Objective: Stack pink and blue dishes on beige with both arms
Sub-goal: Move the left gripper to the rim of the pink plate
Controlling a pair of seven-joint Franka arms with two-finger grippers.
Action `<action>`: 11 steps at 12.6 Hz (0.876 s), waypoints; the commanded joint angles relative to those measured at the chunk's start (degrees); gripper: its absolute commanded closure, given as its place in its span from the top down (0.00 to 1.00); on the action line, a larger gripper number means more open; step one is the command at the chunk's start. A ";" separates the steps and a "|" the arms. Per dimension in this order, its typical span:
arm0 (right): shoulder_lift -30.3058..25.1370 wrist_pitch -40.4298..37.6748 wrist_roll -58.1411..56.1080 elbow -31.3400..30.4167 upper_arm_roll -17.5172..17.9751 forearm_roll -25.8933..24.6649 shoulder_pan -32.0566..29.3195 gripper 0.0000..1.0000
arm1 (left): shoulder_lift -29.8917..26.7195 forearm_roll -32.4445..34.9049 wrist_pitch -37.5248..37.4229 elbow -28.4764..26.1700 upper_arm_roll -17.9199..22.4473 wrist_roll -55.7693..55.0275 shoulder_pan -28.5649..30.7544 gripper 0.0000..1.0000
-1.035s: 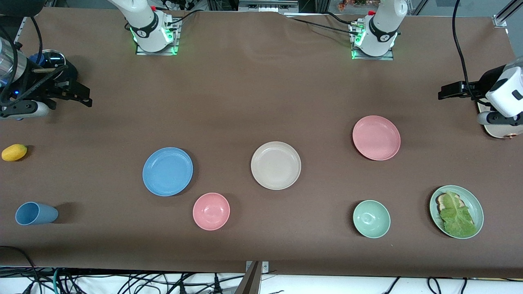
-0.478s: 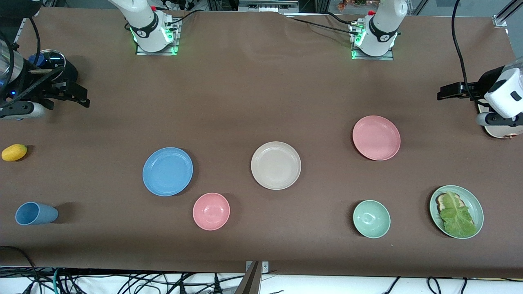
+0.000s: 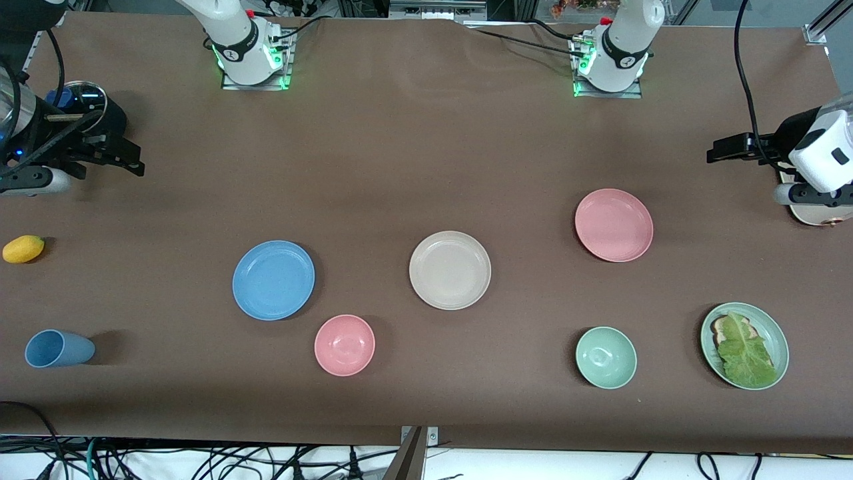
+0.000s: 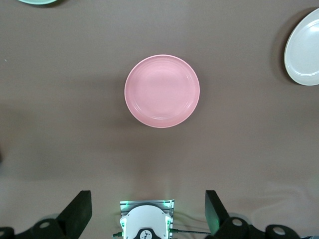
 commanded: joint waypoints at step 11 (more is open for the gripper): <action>0.18 -0.73 0.34 0.63 0.12 -0.23 -0.28 1.00 | 15.53 4.78 0.45 2.19 -0.48 0.34 -0.45 1.00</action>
